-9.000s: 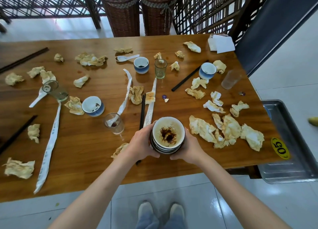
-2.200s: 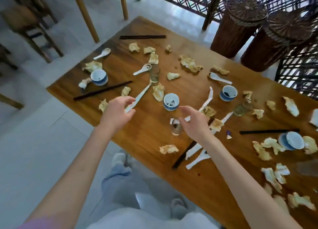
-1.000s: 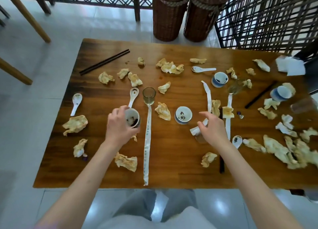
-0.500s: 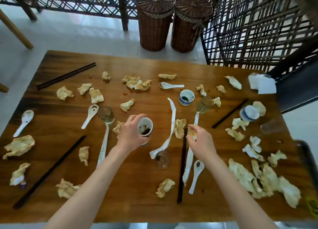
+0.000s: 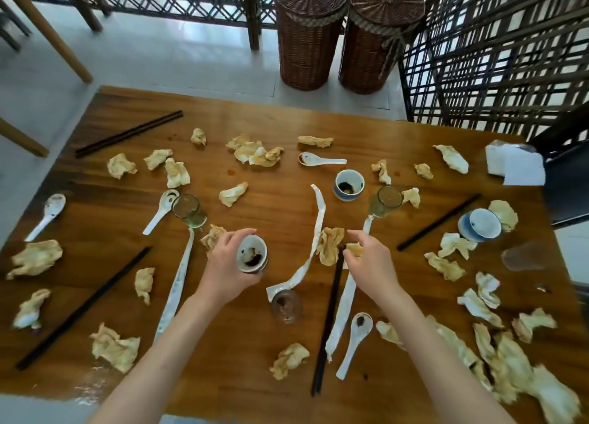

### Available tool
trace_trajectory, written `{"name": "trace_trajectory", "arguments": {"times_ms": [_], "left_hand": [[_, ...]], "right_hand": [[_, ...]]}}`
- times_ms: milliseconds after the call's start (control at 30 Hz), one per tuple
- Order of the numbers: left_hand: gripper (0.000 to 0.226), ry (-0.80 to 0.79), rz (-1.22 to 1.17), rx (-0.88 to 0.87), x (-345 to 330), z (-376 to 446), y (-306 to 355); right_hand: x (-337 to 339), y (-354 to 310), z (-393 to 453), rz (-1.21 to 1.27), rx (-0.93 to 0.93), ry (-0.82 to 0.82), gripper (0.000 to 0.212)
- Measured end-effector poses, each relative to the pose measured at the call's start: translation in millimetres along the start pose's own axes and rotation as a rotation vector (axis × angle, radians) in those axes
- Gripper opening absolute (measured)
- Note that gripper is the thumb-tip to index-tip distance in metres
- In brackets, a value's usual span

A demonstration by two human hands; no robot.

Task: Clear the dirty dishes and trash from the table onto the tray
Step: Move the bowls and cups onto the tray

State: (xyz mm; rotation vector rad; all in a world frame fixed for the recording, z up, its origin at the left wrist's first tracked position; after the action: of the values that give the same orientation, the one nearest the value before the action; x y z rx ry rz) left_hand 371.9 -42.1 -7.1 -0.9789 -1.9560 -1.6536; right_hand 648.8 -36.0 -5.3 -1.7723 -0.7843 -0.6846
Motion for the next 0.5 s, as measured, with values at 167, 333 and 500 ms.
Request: {"name": "trace_trajectory", "arguments": {"times_ms": [167,333,500], "left_hand": [[0.102,-0.007,-0.024,0.077,-10,-3,-6],[0.094,0.078,0.008,0.076,-11,-5,-6],[0.083,0.135,0.010,0.059,-2,0,8]], "right_hand": [[-3,-3,2,-0.008,0.035,-0.011,0.041],[-7,-4,3,-0.022,0.043,-0.031,0.042],[4,-7,22,-0.036,0.051,0.011,0.049]]}}
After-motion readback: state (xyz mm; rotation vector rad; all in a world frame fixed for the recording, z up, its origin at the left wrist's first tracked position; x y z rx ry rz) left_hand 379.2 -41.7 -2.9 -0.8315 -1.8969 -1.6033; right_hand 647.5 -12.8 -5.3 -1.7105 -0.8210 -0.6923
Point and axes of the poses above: each hand's wrist, its own z-axis towards the middle knuckle, its own x-axis out of the back of the hand, y = z × x, the point moved 6 cm from there along z, towards the middle knuckle, and after that the axes turned 7 degrees about -y, right-handed, at the moved point
